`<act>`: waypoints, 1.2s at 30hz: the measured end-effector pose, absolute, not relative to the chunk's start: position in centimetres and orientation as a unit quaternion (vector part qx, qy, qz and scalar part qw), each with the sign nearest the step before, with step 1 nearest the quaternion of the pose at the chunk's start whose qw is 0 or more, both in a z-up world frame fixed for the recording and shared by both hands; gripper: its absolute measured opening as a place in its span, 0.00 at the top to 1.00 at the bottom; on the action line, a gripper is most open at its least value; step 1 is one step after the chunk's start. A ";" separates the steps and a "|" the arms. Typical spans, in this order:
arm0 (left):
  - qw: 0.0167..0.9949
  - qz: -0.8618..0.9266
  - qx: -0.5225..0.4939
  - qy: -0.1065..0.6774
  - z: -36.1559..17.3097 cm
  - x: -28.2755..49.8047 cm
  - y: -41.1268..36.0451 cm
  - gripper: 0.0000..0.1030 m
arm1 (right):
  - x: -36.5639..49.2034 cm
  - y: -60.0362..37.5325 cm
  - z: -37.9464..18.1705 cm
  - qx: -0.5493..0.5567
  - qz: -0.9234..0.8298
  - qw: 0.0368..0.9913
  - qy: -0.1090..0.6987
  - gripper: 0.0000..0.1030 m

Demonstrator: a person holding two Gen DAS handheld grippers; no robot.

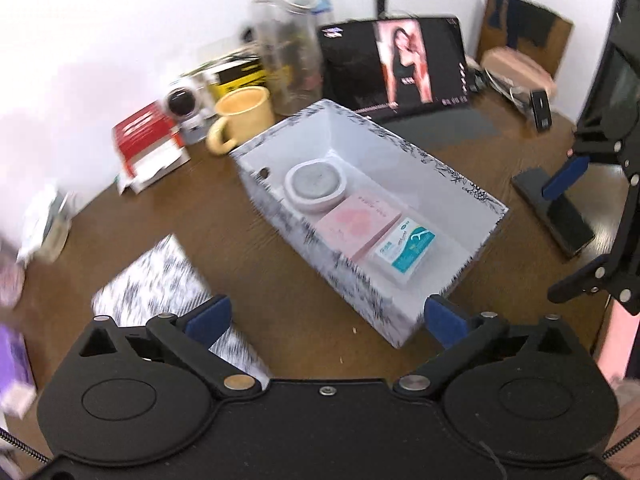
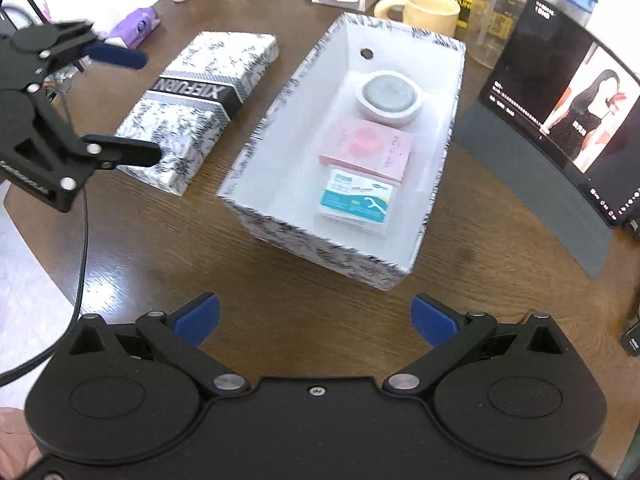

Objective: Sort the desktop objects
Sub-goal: 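Raise the left tool away from the floral box, then move both tools over the black-and-white XIEFURN lid box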

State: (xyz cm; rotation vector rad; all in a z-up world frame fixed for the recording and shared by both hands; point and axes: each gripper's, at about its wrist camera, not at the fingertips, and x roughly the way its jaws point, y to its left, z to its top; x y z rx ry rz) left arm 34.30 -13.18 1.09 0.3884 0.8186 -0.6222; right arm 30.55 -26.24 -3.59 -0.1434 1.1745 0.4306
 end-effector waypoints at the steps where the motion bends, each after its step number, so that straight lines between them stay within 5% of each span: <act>1: 0.858 -0.288 0.172 0.390 1.3 33.7 -12.3 0.00 | 30.0 -25.8 -3.3 -0.066 0.201 0.811 0.545 0.00; 15: 0.898 -0.156 0.068 0.407 1.5 26.0 -5.6 0.00 | 24.5 -14.9 -0.2 -0.055 0.278 0.833 0.475 0.00; 36: 0.891 -0.036 0.010 0.453 -2.9 34.5 -2.6 0.00 | 36.3 -6.4 -6.3 -0.013 0.283 0.826 0.487 0.00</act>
